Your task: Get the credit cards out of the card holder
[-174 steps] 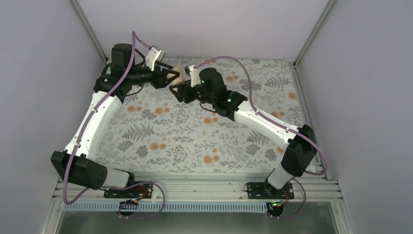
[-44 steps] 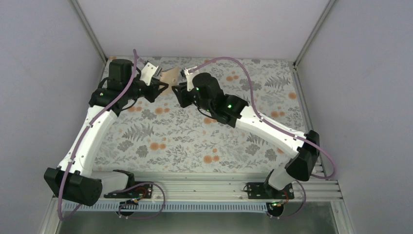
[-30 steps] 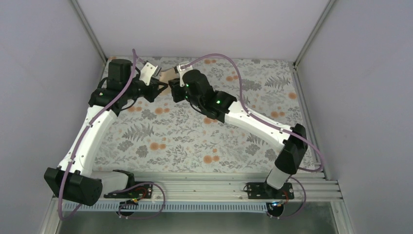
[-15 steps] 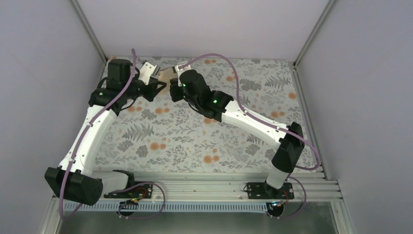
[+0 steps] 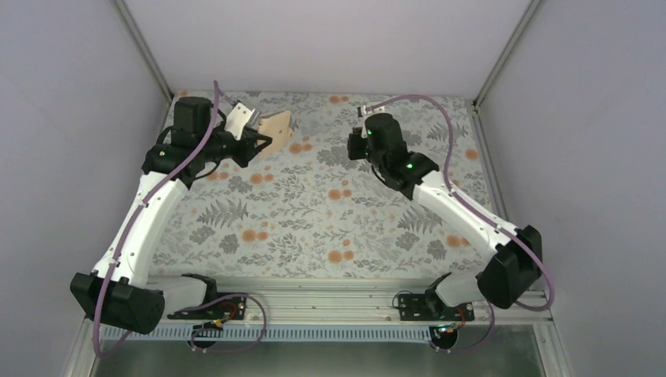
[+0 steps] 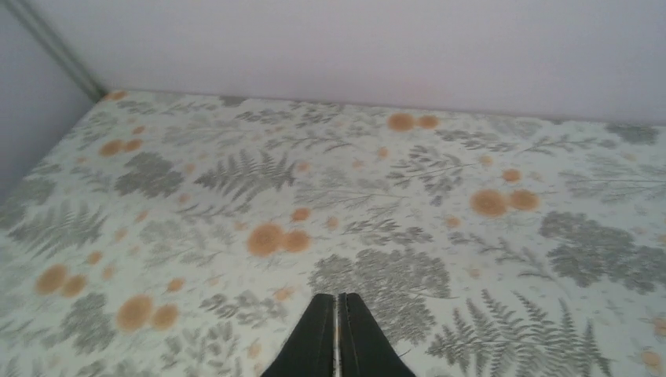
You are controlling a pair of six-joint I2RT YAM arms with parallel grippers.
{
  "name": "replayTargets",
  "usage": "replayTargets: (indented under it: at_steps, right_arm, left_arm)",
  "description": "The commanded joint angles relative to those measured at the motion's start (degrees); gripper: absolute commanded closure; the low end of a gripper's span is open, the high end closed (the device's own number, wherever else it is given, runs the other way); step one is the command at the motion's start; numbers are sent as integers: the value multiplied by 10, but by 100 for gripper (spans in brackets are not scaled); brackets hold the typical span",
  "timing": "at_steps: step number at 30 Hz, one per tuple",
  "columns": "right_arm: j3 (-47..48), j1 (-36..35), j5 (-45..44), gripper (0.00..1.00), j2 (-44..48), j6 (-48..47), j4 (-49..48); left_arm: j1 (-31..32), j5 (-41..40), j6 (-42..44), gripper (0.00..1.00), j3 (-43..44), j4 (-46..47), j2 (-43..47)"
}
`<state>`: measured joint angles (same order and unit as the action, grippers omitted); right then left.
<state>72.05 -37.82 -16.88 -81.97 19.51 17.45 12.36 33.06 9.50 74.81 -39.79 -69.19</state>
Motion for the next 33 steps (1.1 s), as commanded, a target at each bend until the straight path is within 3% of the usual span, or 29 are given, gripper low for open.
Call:
replayTargets:
  at_steps: [1,5,7,9,10,18,22,29,33]
  right_arm:
    - [-25,-1,120,88,53,-100,-26]
    - [-46,-1,343,43,97,-167,-66]
    - [-68,-1,464,26,112,-167,-118]
    - [-85,-2,539,8,120,-153,-175]
    - [-87,-2,561,3,121,-149,-194]
    - [-55,3,611,6,133,-233,-124]
    - [-40,4,645,13,131,-252,-99]
    - [-11,3,644,27,120,-248,-86]
    - [2,-10,674,25,107,-250,-86]
  left_arm:
    - [-3,27,10,98,6,2,10]
    - [-4,43,22,98,11,-4,9]
    - [-4,72,37,98,15,-12,9]
    - [-4,125,65,98,23,-30,9]
    - [-4,153,86,98,29,-43,11]
    - [-3,346,310,98,65,-216,30]
    - [-4,405,412,97,73,-290,26]
    - [-4,397,392,98,64,-271,26]
    - [-4,384,373,98,59,-255,24]
